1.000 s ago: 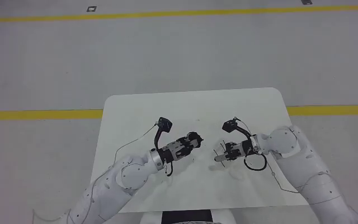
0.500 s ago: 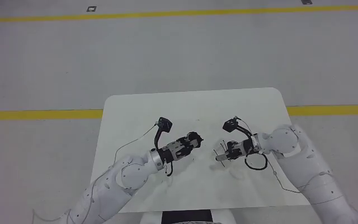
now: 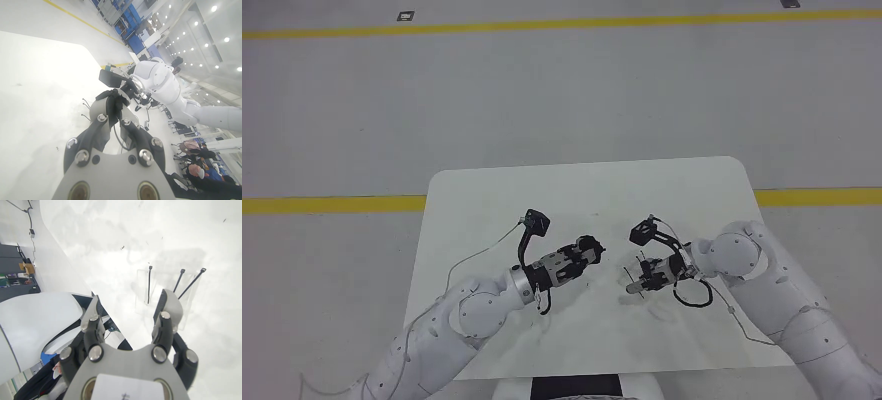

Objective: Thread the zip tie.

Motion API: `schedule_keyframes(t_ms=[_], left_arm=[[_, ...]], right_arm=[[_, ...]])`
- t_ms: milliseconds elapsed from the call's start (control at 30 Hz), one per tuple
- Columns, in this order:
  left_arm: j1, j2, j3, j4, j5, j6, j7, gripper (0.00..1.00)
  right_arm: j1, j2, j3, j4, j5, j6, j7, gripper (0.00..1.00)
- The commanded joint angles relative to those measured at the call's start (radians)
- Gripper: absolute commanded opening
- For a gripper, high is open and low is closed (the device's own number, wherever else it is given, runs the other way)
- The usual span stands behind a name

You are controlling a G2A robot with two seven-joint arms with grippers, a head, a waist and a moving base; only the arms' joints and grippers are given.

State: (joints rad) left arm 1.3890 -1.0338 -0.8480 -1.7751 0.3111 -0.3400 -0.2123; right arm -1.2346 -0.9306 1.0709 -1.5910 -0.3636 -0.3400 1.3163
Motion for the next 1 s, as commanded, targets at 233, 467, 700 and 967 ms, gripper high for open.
schedule_keyframes(t_ms=[233, 467, 700, 967], left_arm=[[0.0, 0.0, 0.0, 0.0, 0.0, 0.0, 0.0, 0.0], [0.0, 0.0, 0.0, 0.0, 0.0, 0.0, 0.0, 0.0], [0.0, 0.0, 0.0, 0.0, 0.0, 0.0, 0.0, 0.0], [0.0, 0.0, 0.0, 0.0, 0.0, 0.0, 0.0, 0.0]], right_arm=[[0.036, 0.001, -0.054, 0.055, -0.022, 0.0, -0.052, 0.35], [0.058, -0.003, -0.1, 0.089, -0.054, 0.0, -0.093, 0.24], [0.079, -0.009, -0.131, 0.12, -0.07, 0.003, -0.111, 0.19], [0.097, -0.015, -0.155, 0.141, -0.073, 0.007, -0.114, 0.09]])
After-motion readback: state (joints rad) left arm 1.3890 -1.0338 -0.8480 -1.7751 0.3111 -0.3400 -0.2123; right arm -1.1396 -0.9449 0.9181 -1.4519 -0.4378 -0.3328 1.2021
